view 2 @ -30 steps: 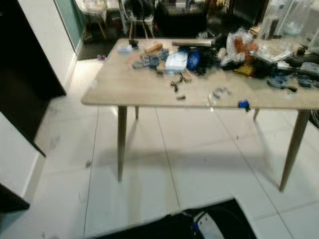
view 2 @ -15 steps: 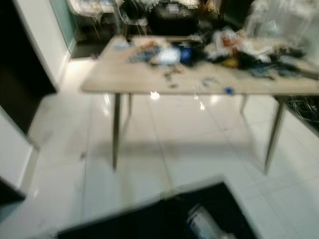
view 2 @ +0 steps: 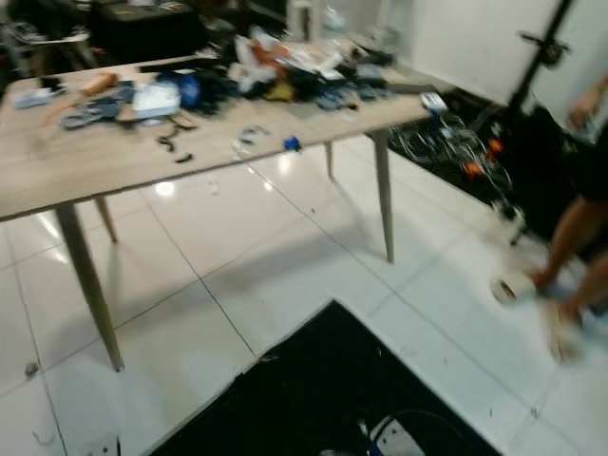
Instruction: Picking trash to rubbish bin
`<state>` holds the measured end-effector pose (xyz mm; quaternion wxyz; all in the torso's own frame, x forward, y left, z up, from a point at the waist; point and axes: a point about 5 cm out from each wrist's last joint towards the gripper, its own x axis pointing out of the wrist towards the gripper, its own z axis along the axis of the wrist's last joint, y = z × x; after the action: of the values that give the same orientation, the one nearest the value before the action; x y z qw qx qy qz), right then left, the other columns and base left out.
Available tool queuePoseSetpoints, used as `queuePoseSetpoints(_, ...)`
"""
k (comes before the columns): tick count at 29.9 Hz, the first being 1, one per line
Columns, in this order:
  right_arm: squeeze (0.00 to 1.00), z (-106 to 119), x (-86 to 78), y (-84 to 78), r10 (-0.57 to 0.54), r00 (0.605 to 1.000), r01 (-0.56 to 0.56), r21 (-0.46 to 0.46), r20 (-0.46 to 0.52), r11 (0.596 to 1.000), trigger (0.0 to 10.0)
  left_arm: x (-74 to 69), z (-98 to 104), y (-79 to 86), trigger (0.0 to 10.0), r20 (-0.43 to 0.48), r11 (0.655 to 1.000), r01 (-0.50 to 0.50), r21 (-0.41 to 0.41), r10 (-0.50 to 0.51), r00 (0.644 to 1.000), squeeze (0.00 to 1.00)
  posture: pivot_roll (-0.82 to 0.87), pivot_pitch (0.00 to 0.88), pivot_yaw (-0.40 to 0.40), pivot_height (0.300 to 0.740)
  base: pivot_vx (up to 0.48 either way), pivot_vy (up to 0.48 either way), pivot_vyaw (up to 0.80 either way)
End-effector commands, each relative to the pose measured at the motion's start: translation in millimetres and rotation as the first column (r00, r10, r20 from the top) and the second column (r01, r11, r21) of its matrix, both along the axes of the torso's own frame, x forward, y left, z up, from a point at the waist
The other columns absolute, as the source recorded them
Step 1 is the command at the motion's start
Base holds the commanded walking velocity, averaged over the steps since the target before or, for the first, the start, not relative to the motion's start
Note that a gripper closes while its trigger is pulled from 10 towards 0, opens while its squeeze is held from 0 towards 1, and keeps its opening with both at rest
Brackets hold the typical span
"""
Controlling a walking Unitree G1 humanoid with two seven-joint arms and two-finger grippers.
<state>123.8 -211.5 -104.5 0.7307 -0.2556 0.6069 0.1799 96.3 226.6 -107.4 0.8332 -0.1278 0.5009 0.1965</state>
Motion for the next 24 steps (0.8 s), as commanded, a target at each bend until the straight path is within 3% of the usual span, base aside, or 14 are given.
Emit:
queuePoseSetpoints(1, 0.0, -1, -2.5, 2.8, -0.003, 1.0, 0.003, 0.006, -0.006, 1.0, 10.0, -9.3, -2, 1.0, 10.0, -0.026, 1.0, -0.017, 0.003, 0.017, 1.0, 0.0, 0.06, 0.032, 0.015, 0.74, 0.0, 0.0, -0.8)
queuePoseSetpoints(6, 0.0, 3, 4.9, -8.1, -0.064, 0.997, 0.065, -0.017, 0.034, 0.998, 10.0, -13.2, -4, -5.0, 10.0, -0.051, 1.0, 0.023, -0.005, -0.023, 0.998, 0.0, 0.03, 0.011, 0.031, 0.74, 0.0, 0.0, -0.8)
queuePoseSetpoints(10, 0.0, 6, 14.9, -10.0, -0.117, 0.991, 0.119, -0.014, 0.072, 0.993, 10.0, -4.4, -3, -6.4, 10.0, -0.046, 0.998, 0.067, -0.004, -0.067, 0.997, 0.0, -0.01, 0.0, 0.034, 0.74, 0.0, 0.0, -0.78)
queuePoseSetpoints(15, 0.0, 13, 30.9, -12.0, -0.134, 0.983, 0.137, -0.016, 0.122, 0.99, 10.0, 34.6, 9, -4.3, 10.0, 0.063, 0.996, 0.088, 0.007, -0.089, 0.994, 0.0, -0.03, 0.015, 0.039, 0.74, 0.0, 0.0, -0.78)
queuePoseSetpoints(17, 0.0, 13, 31.4, -13.9, -0.148, 0.981, 0.151, -0.019, 0.126, 0.988, 10.0, 38.4, 10, -5.0, 10.0, 0.074, 0.996, 0.086, 0.003, -0.086, 0.993, 0.0, -0.03, 0.015, 0.039, 0.74, 0.0, 0.0, -0.78)
queuePoseSetpoints(18, 0.0, 14, 30.8, -19.1, -0.159, 0.979, 0.164, -0.032, 0.126, 0.986, 10.0, 42.3, 10, -10.1, 10.0, 0.068, 0.99, 0.142, 0.004, -0.142, 0.988, 0.0, -0.03, 0.016, 0.033, 0.74, 0.0, 0.0, -0.78)
queuePoseSetpoints(24, 0.0, 14, 23.9, -28.5, -0.172, 0.978, 0.181, -0.067, 0.117, 0.981, 10.0, 33.0, 5, -18.0, 10.0, 0.044, 0.985, 0.175, -0.011, -0.174, 0.984, 0.0, -0.04, 0.025, 0.033, 0.74, 0.0, 0.0, -0.78)
